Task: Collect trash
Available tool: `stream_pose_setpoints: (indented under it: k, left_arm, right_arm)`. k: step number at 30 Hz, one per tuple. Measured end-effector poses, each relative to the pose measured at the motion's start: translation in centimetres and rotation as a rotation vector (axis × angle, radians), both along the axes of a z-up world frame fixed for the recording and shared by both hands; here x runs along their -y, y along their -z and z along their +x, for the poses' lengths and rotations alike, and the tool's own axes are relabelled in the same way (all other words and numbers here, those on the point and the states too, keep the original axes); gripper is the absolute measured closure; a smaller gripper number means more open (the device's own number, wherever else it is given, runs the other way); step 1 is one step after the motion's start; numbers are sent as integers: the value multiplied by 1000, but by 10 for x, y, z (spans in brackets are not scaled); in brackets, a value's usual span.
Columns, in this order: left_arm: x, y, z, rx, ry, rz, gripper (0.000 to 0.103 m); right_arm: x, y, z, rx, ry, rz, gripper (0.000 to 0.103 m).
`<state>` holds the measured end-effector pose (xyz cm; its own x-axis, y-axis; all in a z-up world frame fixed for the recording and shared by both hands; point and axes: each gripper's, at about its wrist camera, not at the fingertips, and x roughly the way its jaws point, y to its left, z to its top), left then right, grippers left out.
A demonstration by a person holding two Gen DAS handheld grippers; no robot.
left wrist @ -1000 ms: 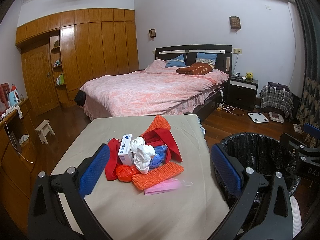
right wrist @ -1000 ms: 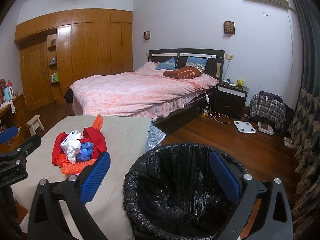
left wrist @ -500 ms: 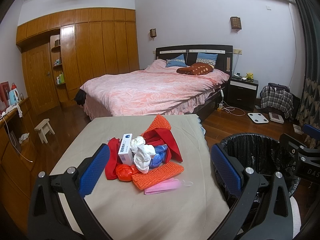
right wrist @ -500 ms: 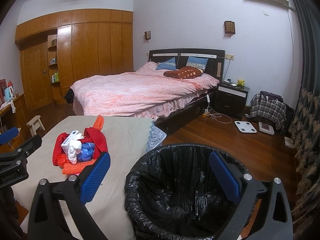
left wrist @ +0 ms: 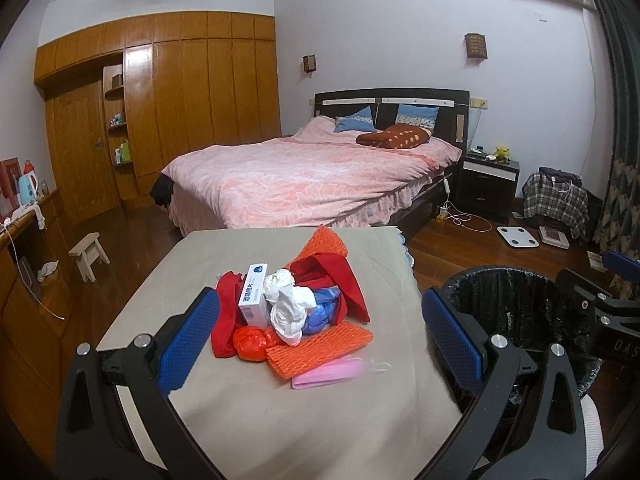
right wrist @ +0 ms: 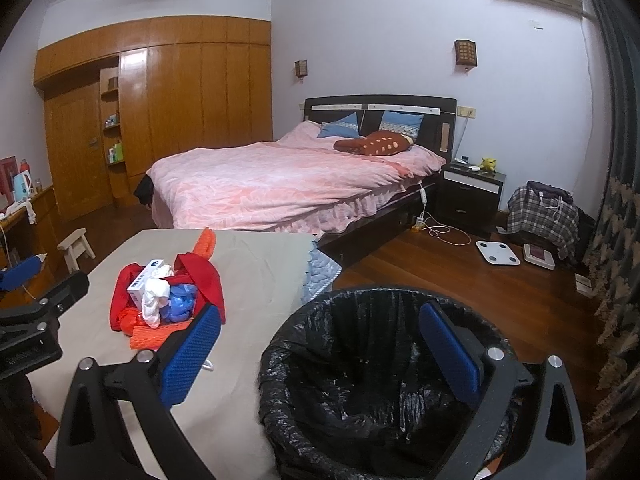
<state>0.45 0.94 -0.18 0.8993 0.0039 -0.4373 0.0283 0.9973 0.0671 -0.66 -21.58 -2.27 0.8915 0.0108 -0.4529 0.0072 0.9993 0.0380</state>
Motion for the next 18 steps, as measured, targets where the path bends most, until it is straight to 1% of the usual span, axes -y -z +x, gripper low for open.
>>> stream_pose_setpoints:
  k: [2, 6, 10, 13, 15, 18]
  left_arm:
    - [-4, 2, 2, -1, -8, 2, 5]
    - [-25, 8, 11, 0, -61, 20, 5]
    - [-54, 18, 22, -18, -128, 23, 5]
    - [-79, 27, 29, -35, -158, 3, 5]
    - [-92, 33, 34, -36, -186, 3, 5]
    - [-108, 40, 44, -46, -224, 12, 5]
  right_arm:
    - [-2, 1, 4, -1, -10, 3, 6]
    - [-13, 9, 18, -11, -38, 8, 6]
    - [-37, 20, 37, -19, -86, 8, 6]
    - [-58, 29, 53, -22, -129, 0, 9]
    - [-72, 35, 62, -28, -155, -1, 13]
    - [-93, 44, 79, -34, -190, 1, 16]
